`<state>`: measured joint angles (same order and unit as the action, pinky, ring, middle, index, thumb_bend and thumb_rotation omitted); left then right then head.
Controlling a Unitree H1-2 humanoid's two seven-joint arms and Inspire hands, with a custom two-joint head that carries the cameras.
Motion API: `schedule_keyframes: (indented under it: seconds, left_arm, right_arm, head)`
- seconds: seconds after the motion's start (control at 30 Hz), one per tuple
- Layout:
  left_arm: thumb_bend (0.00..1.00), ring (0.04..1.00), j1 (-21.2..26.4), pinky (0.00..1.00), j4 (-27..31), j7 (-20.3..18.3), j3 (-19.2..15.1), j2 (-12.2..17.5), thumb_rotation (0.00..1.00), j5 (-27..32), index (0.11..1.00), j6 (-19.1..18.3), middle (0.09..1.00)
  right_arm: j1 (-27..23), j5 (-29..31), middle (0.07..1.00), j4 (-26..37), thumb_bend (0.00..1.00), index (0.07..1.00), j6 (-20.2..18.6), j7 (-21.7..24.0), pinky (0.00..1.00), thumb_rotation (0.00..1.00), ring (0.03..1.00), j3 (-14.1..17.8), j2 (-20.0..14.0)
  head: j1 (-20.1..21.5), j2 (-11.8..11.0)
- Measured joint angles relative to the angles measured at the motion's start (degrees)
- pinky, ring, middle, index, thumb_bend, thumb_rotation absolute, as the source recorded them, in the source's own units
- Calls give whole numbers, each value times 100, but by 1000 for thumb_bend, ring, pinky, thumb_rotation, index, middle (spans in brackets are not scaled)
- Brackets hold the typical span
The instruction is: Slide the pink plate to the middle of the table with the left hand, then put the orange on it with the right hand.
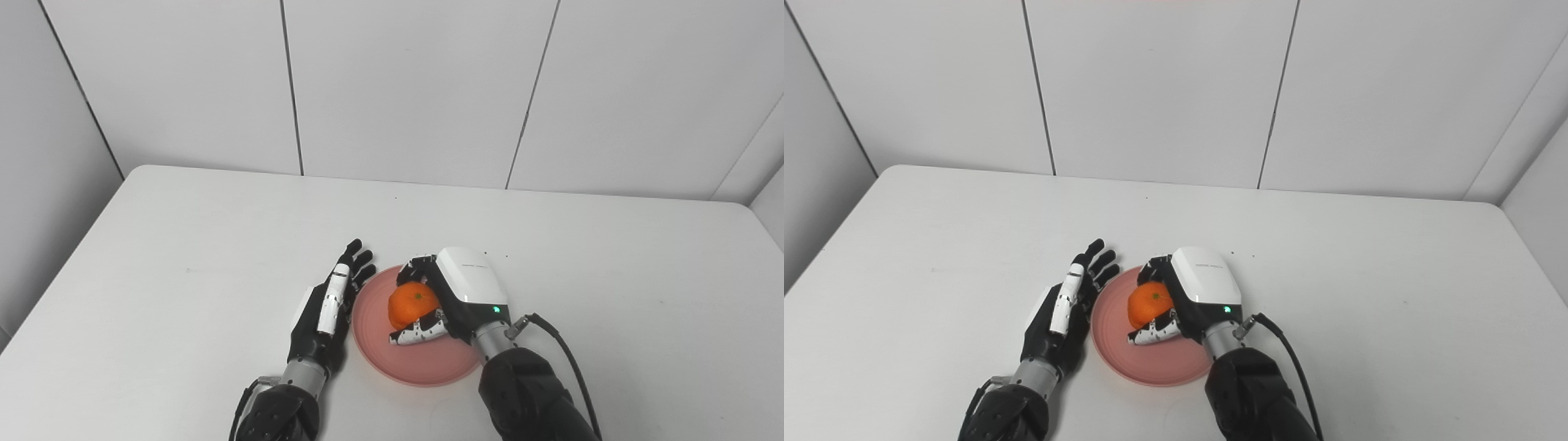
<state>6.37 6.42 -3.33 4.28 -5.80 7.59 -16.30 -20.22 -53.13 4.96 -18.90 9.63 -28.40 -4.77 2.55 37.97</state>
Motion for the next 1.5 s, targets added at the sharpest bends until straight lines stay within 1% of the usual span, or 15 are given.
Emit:
schedule_keyframes:
  seconds: [0.07, 0.13, 0.17, 0.2, 0.27, 0.3, 0.37, 0.53, 0.6, 0.8, 1.07, 1.2, 1.3, 1.4, 1.5]
  left_arm:
    - [410, 939, 0, 938, 3, -13, 0, 20, 1000, 1, 939, 0, 948]
    - [409, 937, 0, 937, 9, -14, -1, 23, 1000, 2, 938, 0, 947]
    - [411, 938, 0, 939, 9, -14, -1, 24, 1000, 1, 939, 0, 948]
    - [413, 939, 0, 940, 9, -15, 2, 27, 1000, 1, 939, 0, 948]
    - [413, 938, 0, 936, 9, -17, 7, 42, 1000, 0, 938, 0, 947]
    - [413, 938, 0, 936, 11, -17, 10, 61, 1000, -1, 938, 1, 947]
    - [413, 939, 0, 939, 13, -18, 19, 82, 1000, -1, 939, 0, 947]
    - [409, 934, 0, 937, 23, -20, 18, 112, 1000, -1, 937, 0, 940]
    - [405, 935, 0, 937, 23, -21, 17, 113, 1000, 2, 940, 0, 941]
    - [405, 931, 0, 930, 21, -30, 14, 115, 1000, 14, 937, 2, 940]
    - [410, 930, 0, 925, 26, -44, -17, 133, 1000, 25, 934, 2, 941]
    - [411, 933, -3, 931, 43, -47, -42, 144, 1000, 69, 936, -5, 943]
    - [405, 933, -6, 936, 61, -47, -79, 147, 1000, 94, 936, -27, 942]
    - [406, 932, -6, 937, 62, -50, -95, 158, 1000, 98, 938, -37, 942]
    - [411, 933, -11, 937, 69, -65, -109, 170, 1000, 98, 939, -39, 942]
  right_arm:
    - [0, -65, 466, 74, 520, 490, -42, 122, 253, 139, 348, -8, -2]
    - [10, -124, 457, 182, 522, 492, -86, 310, 243, 147, 336, -21, -12]
    - [21, -155, 447, 231, 680, 576, -117, 381, 230, 194, 322, -34, -22]
    - [40, -199, 440, 317, 777, 629, -176, 496, 221, 223, 314, -43, -26]
    - [111, -303, 598, 523, 887, 701, -297, 756, 360, 297, 503, -64, -50]
    - [152, -361, 604, 626, 890, 703, -353, 919, 366, 299, 510, -71, -61]
    - [236, -404, 702, 736, 944, 750, -425, 1233, 474, 352, 617, -74, -90]
    - [411, -435, 770, 1217, 998, 797, -456, 1636, 542, 445, 683, 47, -156]
    - [433, -445, 798, 1377, 1000, 827, -455, 1679, 611, 475, 728, 128, -161]
    - [490, -302, 846, 1748, 1000, 877, -445, 1695, 695, 495, 793, 457, -163]
    - [667, 215, 889, 2033, 1000, 919, -411, 1353, 736, 559, 830, 1060, -108]
    - [911, 808, 898, 2103, 1000, 924, -230, 797, 766, 599, 851, 1458, 30]
    - [1210, 1279, 925, 2100, 990, 951, 86, 261, 794, 750, 882, 1649, 174]
    - [1456, 1451, 942, 2091, 916, 969, 281, -134, 830, 952, 903, 1722, 257]
    - [1641, 1615, 940, 2083, 853, 965, 289, -397, 829, 996, 898, 1860, 386]
  head:
    - [0, 0]
    - [0, 0]
    - [0, 0]
    - [0, 0]
    - [0, 9]
    - [0, 9]
    - [35, 9]
    - [97, 9]
    - [106, 9]
    - [149, -9]
    - [229, -9]
    - [264, 0]
    - [290, 9]
    - [325, -9]
    - [360, -26]
